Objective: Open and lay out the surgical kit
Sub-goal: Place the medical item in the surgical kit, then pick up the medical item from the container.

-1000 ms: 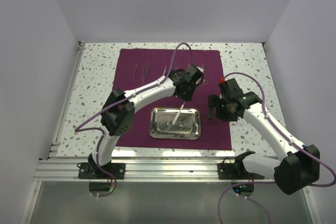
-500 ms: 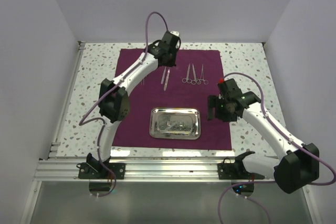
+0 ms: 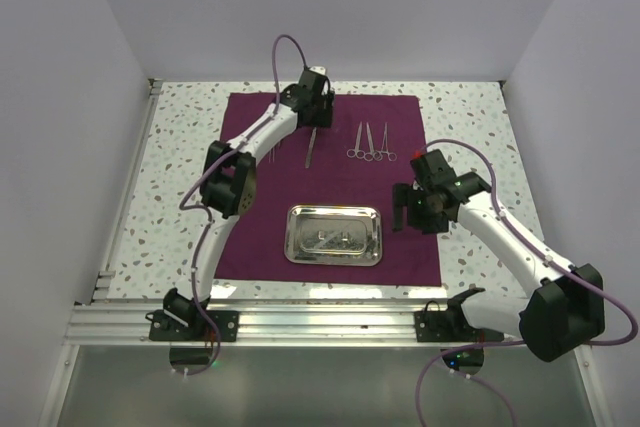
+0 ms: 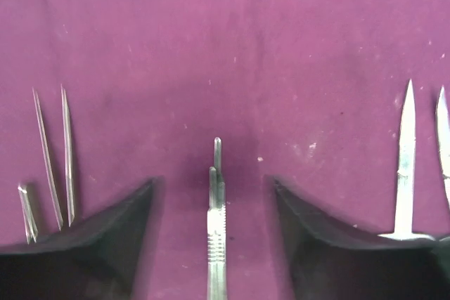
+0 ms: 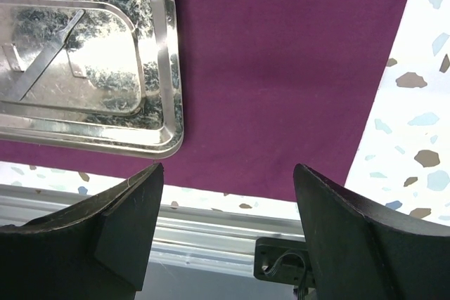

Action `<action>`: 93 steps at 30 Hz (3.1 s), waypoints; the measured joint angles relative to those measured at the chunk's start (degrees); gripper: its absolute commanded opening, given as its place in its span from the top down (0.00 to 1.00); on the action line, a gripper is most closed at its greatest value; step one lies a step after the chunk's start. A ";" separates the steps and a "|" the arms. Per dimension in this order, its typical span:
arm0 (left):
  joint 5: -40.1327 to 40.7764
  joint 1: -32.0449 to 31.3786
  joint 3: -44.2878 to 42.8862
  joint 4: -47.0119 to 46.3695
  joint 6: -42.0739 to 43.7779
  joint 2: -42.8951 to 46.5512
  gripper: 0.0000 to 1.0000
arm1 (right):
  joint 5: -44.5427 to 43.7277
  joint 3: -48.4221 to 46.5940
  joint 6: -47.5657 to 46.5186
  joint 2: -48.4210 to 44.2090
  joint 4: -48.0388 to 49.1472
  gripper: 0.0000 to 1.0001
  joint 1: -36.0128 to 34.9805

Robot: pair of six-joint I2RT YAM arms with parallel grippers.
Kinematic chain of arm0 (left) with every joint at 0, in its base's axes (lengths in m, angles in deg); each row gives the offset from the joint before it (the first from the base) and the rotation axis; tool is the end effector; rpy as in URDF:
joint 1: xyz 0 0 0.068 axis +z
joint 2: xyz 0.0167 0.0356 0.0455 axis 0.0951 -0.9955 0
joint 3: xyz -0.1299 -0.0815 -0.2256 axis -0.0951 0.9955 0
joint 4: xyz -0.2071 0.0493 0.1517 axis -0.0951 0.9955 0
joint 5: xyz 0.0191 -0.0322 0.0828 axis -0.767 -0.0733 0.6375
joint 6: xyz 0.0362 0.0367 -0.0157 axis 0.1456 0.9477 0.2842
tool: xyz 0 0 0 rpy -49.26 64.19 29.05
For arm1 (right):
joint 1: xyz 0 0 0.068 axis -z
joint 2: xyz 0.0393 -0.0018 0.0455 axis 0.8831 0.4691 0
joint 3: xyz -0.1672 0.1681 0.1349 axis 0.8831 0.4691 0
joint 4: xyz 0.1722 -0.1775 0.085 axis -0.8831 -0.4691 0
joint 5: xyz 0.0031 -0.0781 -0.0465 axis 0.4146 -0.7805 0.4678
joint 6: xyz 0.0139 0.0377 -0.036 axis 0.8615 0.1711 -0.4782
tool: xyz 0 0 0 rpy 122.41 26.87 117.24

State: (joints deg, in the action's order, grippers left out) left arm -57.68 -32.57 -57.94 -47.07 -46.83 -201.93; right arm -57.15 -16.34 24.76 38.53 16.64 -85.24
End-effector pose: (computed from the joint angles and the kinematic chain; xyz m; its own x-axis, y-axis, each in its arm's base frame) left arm 0.5002 -0.2487 0.1883 -0.7189 0.0154 -0.6949 0.1106 0.9896 -0.0924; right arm 0.2025 0.0869 0.2479 -0.9371 0.0746 -0.3411 0.0173 0.9856 0.1679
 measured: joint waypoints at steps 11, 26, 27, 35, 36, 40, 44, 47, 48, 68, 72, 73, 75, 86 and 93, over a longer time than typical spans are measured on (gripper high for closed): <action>1.03 -0.81 14.75 0.74 0.35 16.98 0.16 | 1.18 0.07 0.39 0.00 1.88 0.22 -0.13; -5.75 -20.41 58.71 2.78 -3.28 46.47 0.36 | 2.21 -0.15 -0.31 0.00 4.15 0.22 -0.13; -5.75 -20.68 59.01 3.23 -3.37 46.27 0.37 | 2.21 -0.15 -0.39 0.00 4.15 0.22 -0.13; -5.57 -25.16 59.10 3.04 -3.34 41.59 0.38 | 2.21 -0.02 -0.50 -2.27 4.07 0.21 -0.13; -5.64 -25.59 59.21 2.89 -3.32 40.98 0.39 | 2.19 0.11 -0.48 -2.91 4.00 0.21 -0.13; -5.79 -26.34 59.41 2.38 -3.37 38.84 0.40 | 2.16 0.96 -0.46 -4.96 3.63 0.21 -0.13; -4.90 -26.38 58.80 2.14 -3.39 37.03 0.42 | 2.01 0.96 -0.42 -5.18 3.13 0.21 -0.13; -3.91 -26.38 57.42 2.21 -3.54 35.80 0.44 | 1.99 0.96 -0.37 -5.18 2.93 0.21 -0.13; -3.58 -26.38 56.74 2.29 -3.76 35.30 0.44 | 1.97 0.98 -0.33 -5.18 2.91 0.21 -0.13; 0.22 -25.55 47.47 2.75 -5.86 28.41 0.52 | 0.92 0.98 -0.11 -5.18 2.75 0.21 -0.15; 0.28 -23.78 47.69 2.45 -5.84 28.44 0.54 | 0.90 0.98 -0.11 -5.18 2.75 0.21 -0.15; 0.37 -23.39 47.69 2.40 -5.86 28.44 0.55 | 0.92 0.98 -0.11 -5.18 2.75 0.21 -0.15; 0.57 -22.88 47.69 2.36 -5.84 28.44 0.55 | 0.92 0.98 -0.11 -5.18 2.75 0.21 -0.15; 1.14 -22.25 46.21 3.28 -5.88 27.17 0.61 | 0.92 1.01 -0.13 -5.18 2.75 0.21 -0.15; -1.07 -22.27 46.25 2.71 -7.15 27.06 0.74 | 0.92 1.01 -0.11 -5.18 2.75 0.21 -0.15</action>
State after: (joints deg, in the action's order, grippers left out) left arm -58.75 -54.85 -11.69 -44.36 -53.98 -174.87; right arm -56.23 -15.34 24.66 33.35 19.39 -85.40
